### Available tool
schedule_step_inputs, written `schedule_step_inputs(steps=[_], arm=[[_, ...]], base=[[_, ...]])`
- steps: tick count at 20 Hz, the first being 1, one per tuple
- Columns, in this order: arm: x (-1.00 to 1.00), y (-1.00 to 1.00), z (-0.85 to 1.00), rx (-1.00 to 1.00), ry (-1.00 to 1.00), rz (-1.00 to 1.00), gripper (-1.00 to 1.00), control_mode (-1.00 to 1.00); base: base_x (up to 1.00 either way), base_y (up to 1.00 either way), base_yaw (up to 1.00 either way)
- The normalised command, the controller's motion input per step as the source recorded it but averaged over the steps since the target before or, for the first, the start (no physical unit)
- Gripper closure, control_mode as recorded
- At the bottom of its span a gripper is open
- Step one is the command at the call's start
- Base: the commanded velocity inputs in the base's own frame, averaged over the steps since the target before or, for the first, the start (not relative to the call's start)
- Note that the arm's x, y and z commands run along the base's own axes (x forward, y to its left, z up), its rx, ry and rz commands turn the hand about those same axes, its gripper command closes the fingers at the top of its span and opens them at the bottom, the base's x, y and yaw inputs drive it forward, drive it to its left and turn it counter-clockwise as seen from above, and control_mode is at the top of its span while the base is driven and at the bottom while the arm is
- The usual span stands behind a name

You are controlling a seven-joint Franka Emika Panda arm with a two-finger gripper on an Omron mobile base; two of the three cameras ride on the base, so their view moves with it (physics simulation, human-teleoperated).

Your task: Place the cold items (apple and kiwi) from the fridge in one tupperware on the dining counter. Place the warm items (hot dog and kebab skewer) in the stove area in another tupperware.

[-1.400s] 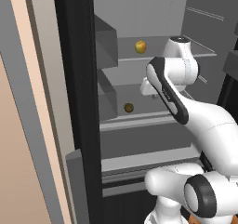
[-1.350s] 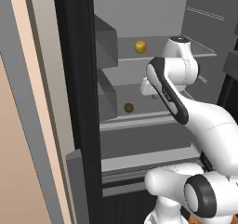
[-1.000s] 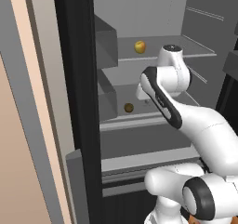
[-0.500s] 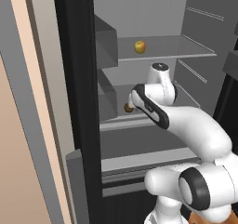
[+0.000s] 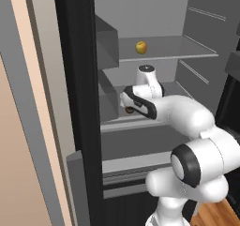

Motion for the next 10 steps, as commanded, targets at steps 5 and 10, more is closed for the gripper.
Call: schedule_step_inputs(steps=[5,10], arm=[[0.38,0.03,-0.23,0.00,0.04,-0.04,-1.00,-1.00],[0.33,0.00,-0.18,0.00,0.05,-0.01,-1.00,-1.00]], base=[[0.00,0.00,0.00],[0.00,0.00,0.00]])
